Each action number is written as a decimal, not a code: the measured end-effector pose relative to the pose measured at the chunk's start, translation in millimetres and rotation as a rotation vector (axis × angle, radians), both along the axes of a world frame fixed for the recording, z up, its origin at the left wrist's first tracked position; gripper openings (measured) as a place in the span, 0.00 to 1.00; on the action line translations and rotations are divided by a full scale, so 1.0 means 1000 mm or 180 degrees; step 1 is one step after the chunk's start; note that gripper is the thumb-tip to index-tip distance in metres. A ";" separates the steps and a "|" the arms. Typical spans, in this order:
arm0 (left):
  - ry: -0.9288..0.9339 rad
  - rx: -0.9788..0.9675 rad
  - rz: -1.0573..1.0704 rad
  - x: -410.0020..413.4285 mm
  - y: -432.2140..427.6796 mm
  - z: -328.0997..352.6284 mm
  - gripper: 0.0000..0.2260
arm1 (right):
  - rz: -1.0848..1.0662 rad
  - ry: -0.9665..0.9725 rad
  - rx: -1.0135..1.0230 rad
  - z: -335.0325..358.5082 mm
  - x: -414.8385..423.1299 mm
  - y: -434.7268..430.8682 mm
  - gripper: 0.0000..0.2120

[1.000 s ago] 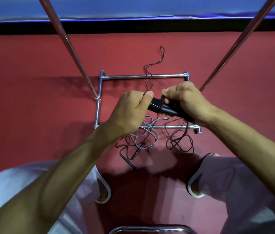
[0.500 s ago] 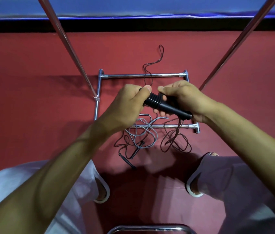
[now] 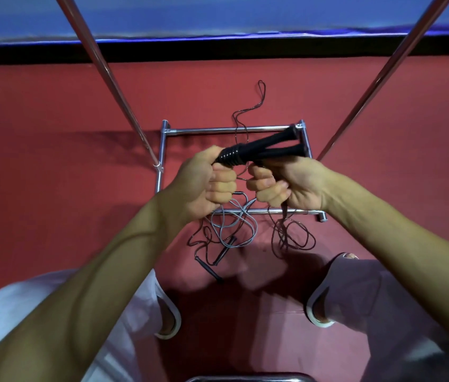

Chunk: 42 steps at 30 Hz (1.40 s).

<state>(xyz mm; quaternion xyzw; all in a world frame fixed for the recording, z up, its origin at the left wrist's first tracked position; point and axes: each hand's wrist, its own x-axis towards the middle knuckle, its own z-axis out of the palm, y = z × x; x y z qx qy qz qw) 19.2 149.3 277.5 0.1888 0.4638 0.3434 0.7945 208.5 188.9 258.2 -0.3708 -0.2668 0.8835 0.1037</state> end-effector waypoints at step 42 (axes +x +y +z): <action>-0.1498 -0.1709 0.1299 -0.040 0.015 0.006 0.15 | -0.0694 -0.1214 0.2511 0.006 0.009 -0.021 0.10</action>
